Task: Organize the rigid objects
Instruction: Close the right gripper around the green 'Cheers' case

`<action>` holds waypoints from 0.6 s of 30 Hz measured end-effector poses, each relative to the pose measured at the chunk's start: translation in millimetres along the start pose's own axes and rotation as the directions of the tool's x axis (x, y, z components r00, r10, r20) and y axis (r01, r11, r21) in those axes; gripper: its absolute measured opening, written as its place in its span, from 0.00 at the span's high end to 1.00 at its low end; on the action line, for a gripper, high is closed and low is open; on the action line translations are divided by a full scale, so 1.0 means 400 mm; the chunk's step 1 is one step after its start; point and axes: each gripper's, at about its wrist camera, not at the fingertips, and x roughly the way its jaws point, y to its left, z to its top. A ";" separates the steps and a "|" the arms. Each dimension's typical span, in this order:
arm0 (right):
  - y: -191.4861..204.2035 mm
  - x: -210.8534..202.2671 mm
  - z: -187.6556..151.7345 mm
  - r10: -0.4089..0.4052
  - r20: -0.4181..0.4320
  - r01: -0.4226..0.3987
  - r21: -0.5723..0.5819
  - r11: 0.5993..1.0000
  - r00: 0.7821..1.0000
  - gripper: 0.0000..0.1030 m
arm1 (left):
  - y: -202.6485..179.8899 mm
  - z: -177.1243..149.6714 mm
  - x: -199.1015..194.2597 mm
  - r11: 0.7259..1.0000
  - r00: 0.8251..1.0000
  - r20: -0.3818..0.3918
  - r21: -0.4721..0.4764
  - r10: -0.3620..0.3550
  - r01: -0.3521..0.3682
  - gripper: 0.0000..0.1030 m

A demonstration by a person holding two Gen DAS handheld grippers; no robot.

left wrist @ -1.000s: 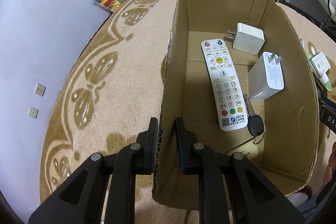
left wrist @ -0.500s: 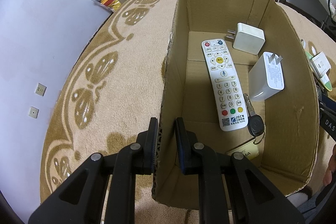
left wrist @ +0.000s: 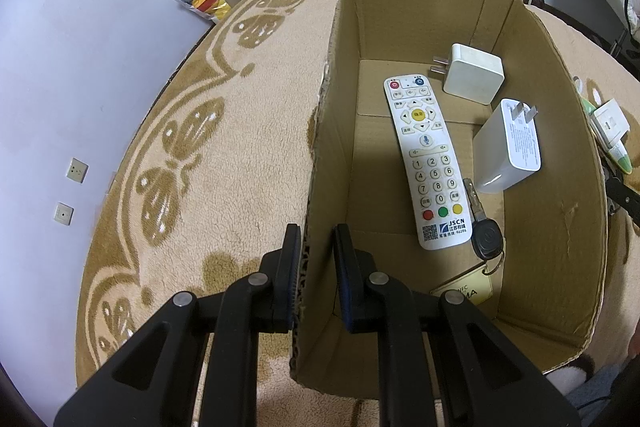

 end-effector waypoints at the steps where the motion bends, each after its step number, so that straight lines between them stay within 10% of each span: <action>1: 0.004 -0.001 0.000 0.004 0.005 -0.004 -0.004 1.000 1.000 0.90 | 0.000 -0.001 0.000 1.000 1.000 -0.001 0.000 0.000 0.000 0.85; 6: 0.029 0.004 0.001 0.057 0.000 -0.057 -0.009 0.998 0.998 0.54 | 0.000 0.000 0.000 1.000 1.000 0.000 0.001 0.000 0.000 0.85; 18: 0.047 0.014 0.009 -0.015 -0.003 0.015 -0.064 0.998 1.000 0.53 | 0.001 -0.002 0.002 1.000 1.000 -0.001 0.001 -0.001 0.001 0.85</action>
